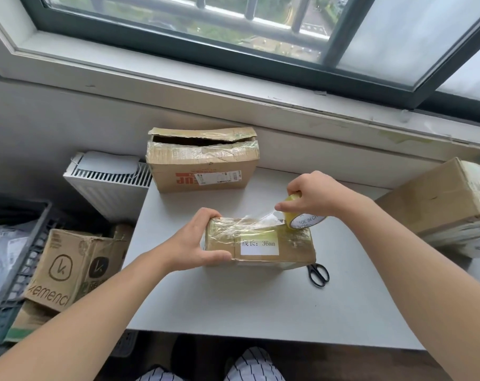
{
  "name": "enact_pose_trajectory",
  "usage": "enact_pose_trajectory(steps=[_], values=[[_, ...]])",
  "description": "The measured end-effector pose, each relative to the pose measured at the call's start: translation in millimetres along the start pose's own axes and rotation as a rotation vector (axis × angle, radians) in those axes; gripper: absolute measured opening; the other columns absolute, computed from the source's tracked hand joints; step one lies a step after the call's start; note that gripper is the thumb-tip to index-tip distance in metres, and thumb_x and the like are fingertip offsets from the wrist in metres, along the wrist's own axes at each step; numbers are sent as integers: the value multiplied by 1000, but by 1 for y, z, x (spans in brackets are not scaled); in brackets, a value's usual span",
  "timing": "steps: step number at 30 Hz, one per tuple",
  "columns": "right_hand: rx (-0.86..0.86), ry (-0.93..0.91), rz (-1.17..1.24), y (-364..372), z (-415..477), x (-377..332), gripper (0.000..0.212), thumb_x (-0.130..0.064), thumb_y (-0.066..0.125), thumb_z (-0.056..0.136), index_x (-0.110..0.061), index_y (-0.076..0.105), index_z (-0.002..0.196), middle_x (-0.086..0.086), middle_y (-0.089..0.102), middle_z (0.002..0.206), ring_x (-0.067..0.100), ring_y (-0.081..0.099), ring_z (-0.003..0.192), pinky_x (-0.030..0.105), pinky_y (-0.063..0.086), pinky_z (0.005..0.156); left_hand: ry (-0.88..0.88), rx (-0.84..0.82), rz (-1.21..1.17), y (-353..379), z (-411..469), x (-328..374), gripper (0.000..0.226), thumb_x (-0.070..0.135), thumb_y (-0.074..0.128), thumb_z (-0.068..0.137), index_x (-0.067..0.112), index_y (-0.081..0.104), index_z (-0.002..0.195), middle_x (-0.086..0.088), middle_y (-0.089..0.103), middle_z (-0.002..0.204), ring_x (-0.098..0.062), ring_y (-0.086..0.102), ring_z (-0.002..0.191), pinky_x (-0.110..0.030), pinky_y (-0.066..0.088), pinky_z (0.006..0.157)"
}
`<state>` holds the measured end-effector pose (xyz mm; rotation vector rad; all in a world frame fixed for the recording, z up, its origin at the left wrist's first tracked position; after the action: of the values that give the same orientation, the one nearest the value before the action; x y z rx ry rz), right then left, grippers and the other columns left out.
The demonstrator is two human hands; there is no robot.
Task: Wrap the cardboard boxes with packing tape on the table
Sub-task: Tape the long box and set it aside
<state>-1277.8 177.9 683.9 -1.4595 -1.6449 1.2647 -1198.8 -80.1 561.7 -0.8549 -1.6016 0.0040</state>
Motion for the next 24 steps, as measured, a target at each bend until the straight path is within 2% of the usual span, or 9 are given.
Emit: enact_pose_trajectory(steps=[2,6,9,11,14,16,18,21,24], values=[[-3,2,1,-1,1,0,57,-60,70,83,-14,46,61,1,45,56,22,47,60,33,37,55,-21,35,-57,5,1,1,68,48,88,74,42,40,121,13,55,118,-3,57,107,-19,48,89],[1,12,28,-10,-1,-1,52,-55,69,85,-12,49,63,2,45,57,22,46,61,34,36,56,-116,138,-316,19,-1,-5,57,45,81,75,42,46,119,9,65,116,-10,66,105,-28,54,93],[-6,8,15,-21,-2,-9,39,-46,68,89,-13,59,70,3,54,63,22,51,65,31,38,56,-146,215,-388,27,1,-4,51,46,75,72,42,46,114,5,68,105,-13,67,95,-37,55,91],[-42,-3,-20,-28,-4,-18,29,-38,63,93,-13,65,78,5,63,72,21,55,70,27,40,56,-161,236,-395,28,6,1,48,43,71,72,42,44,112,3,66,105,-16,65,97,-38,54,90],[-76,-15,-56,-35,-5,-33,29,-28,53,95,-9,56,75,8,58,71,26,49,69,31,38,57,-185,262,-383,26,13,5,49,46,70,68,43,42,109,2,62,111,-20,62,103,-38,55,91],[-52,-27,-49,-43,-6,-47,30,-26,48,95,-8,47,71,9,49,67,26,42,67,34,33,56,-187,284,-347,25,15,7,50,49,76,74,41,43,112,5,60,112,-16,61,104,-35,53,89],[-16,-69,-43,-54,-8,-64,35,-31,51,95,-10,45,67,7,47,64,26,43,66,34,32,55,-184,300,-341,27,18,7,52,47,80,80,36,45,116,6,61,113,-14,61,102,-32,52,87],[21,-173,-75,-72,-9,-96,51,-55,61,93,-12,54,68,4,53,62,22,50,64,34,36,56,-191,294,-372,32,19,5,55,46,83,79,34,47,118,5,62,114,-14,63,103,-32,53,89],[54,-291,-212,-83,-3,-137,47,-54,63,92,-14,57,69,2,55,63,24,52,68,35,41,60,-198,312,-410,35,17,5,54,45,83,76,34,48,115,3,64,114,-16,65,103,-35,55,89]])
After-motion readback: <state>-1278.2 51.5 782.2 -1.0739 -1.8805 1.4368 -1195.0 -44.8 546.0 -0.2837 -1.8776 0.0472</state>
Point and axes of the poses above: each hand's wrist, its own z-axis towards the middle knuckle, its own y-axis out of the palm, x = y × z, the point moved 5 cm from there along z, towards the middle knuckle
